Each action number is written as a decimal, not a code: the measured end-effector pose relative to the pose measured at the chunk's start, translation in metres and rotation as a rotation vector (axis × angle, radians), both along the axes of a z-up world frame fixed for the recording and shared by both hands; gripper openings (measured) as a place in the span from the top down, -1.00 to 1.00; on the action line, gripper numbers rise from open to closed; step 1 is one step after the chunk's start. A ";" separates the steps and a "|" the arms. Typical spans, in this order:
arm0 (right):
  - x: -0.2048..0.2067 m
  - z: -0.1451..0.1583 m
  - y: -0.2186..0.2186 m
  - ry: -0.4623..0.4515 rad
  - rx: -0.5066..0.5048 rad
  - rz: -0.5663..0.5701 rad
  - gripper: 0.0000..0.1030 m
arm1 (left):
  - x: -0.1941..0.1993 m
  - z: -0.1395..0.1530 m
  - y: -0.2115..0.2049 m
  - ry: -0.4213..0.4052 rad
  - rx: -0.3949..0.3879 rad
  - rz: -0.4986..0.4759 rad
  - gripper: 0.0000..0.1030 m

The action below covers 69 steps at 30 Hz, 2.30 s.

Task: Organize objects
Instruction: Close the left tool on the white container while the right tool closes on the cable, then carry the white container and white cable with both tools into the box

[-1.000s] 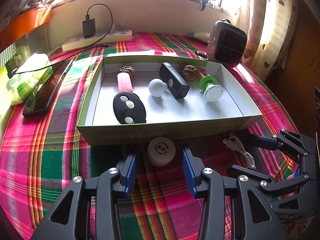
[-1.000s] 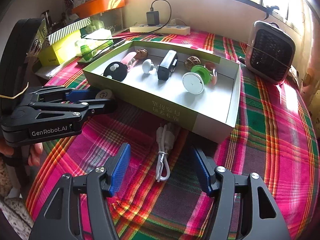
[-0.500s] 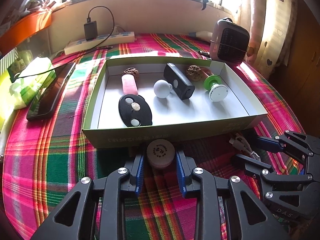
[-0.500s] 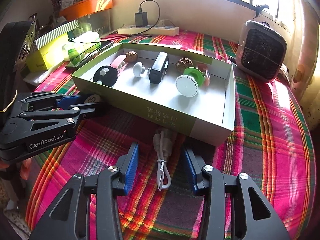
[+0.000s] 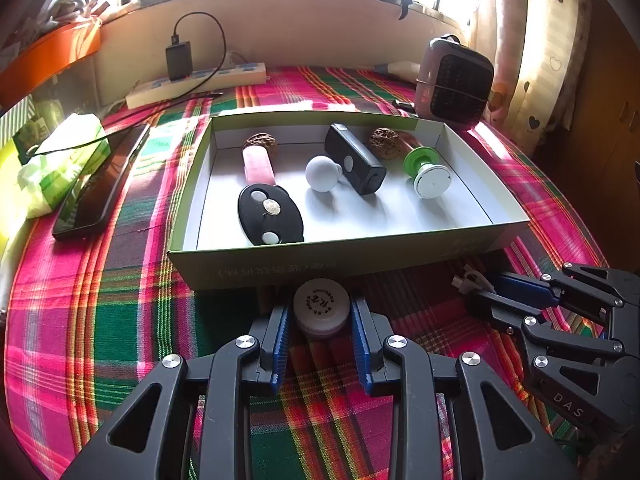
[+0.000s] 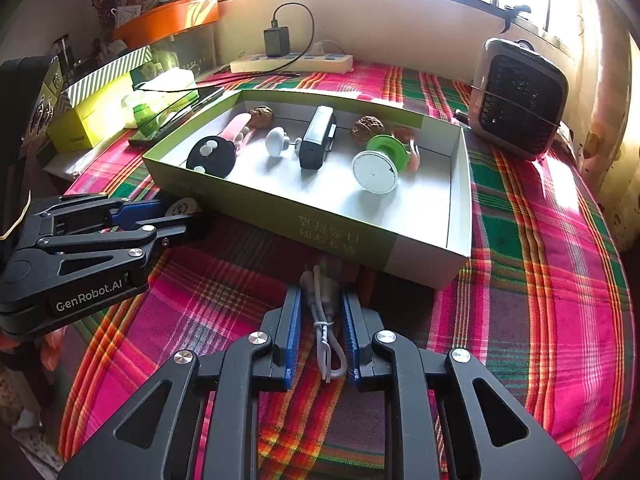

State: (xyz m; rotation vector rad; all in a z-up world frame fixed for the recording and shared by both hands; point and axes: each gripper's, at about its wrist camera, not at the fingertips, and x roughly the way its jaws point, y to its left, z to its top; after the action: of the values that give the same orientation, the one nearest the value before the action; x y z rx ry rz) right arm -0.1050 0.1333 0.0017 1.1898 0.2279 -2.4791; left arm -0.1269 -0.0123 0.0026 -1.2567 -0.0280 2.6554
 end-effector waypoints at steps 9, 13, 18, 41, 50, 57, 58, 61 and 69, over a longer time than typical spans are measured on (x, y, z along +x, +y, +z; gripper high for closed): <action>0.000 0.000 0.000 -0.002 -0.006 -0.013 0.61 | 0.002 0.000 0.002 0.006 -0.011 0.000 0.50; -0.001 0.000 0.001 -0.004 -0.013 -0.018 0.61 | 0.002 0.000 0.002 0.006 -0.012 0.000 0.50; 0.000 0.001 0.002 -0.008 -0.025 -0.024 0.61 | 0.003 0.000 0.001 0.005 -0.006 0.002 0.50; 0.005 0.007 0.005 -0.002 -0.081 -0.027 0.61 | 0.015 0.012 0.002 0.038 0.008 -0.003 0.51; 0.009 0.013 0.008 0.005 -0.107 -0.027 0.62 | 0.020 0.022 0.003 0.062 0.009 -0.009 0.51; 0.008 0.022 0.012 0.011 -0.134 -0.034 0.62 | 0.022 0.029 0.004 0.079 0.007 -0.019 0.51; 0.007 0.023 0.013 0.014 -0.135 -0.036 0.62 | 0.021 0.030 0.004 0.081 0.006 -0.019 0.51; 0.006 0.027 0.015 0.019 -0.145 -0.038 0.62 | 0.021 0.033 0.006 0.088 0.003 -0.025 0.51; -0.002 0.037 0.019 0.033 -0.162 -0.051 0.62 | 0.017 0.040 0.010 0.104 0.003 -0.041 0.51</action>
State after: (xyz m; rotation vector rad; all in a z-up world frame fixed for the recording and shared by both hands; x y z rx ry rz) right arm -0.1071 0.1528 0.0385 1.1014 0.0058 -2.5081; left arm -0.1098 -0.0020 0.0424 -1.1051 0.0099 2.6796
